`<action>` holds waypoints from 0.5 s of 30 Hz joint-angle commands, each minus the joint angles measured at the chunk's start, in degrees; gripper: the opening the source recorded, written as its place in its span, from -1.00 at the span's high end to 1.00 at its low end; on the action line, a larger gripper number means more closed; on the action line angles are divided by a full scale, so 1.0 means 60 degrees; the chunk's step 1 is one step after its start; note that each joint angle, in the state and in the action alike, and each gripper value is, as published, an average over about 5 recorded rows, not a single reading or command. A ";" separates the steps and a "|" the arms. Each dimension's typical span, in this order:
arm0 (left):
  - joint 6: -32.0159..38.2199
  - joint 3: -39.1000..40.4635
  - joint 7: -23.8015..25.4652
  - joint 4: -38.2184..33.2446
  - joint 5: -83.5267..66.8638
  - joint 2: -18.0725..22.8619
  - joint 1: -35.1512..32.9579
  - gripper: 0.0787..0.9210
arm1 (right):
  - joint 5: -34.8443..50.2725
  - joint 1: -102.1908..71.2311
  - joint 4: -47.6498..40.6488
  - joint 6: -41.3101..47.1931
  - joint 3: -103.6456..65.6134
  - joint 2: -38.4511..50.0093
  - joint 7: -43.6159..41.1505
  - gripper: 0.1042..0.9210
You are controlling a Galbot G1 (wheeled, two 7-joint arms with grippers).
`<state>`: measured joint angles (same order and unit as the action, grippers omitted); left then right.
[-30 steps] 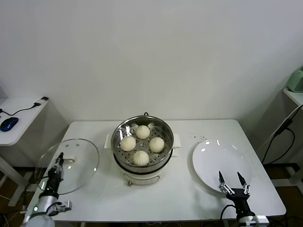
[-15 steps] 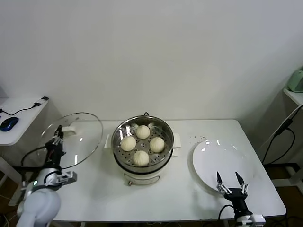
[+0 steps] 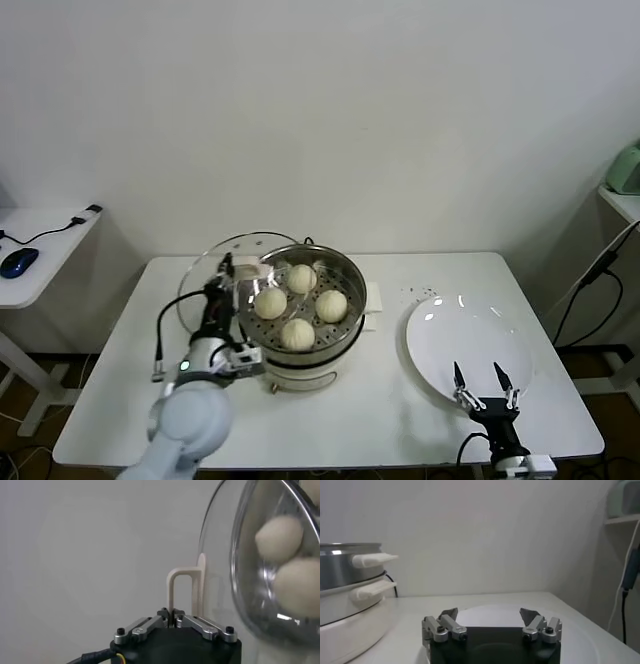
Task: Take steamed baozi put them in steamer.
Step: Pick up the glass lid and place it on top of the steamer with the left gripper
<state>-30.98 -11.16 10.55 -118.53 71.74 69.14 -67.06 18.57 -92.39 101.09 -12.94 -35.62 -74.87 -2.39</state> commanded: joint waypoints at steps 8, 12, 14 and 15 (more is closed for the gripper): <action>-0.0988 0.2471 0.0818 0.0292 0.1607 0.1101 0.1088 0.86 | -0.0029 -0.0007 -0.0316 -0.0395 0.0085 -0.0040 0.0158 -0.76; -0.0990 0.2651 0.0785 0.0622 0.2062 0.1506 0.1116 0.86 | 0.0007 -0.0016 -0.0315 -0.0485 0.0067 -0.0025 0.0187 -0.76; -0.0982 0.2717 0.0768 0.0775 0.2266 0.1689 0.1139 0.86 | 0.0053 -0.0024 -0.0313 -0.0536 0.0055 -0.0008 0.0193 -0.76; -0.0990 0.2750 0.0761 0.0863 0.2326 0.1767 0.1150 0.86 | 0.0083 -0.0027 -0.0313 -0.0558 0.0048 0.0001 0.0196 -0.76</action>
<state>-35.75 1.57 13.28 -112.97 82.62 78.17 -61.41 18.68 -92.50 99.59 -15.27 -35.22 -75.00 -1.34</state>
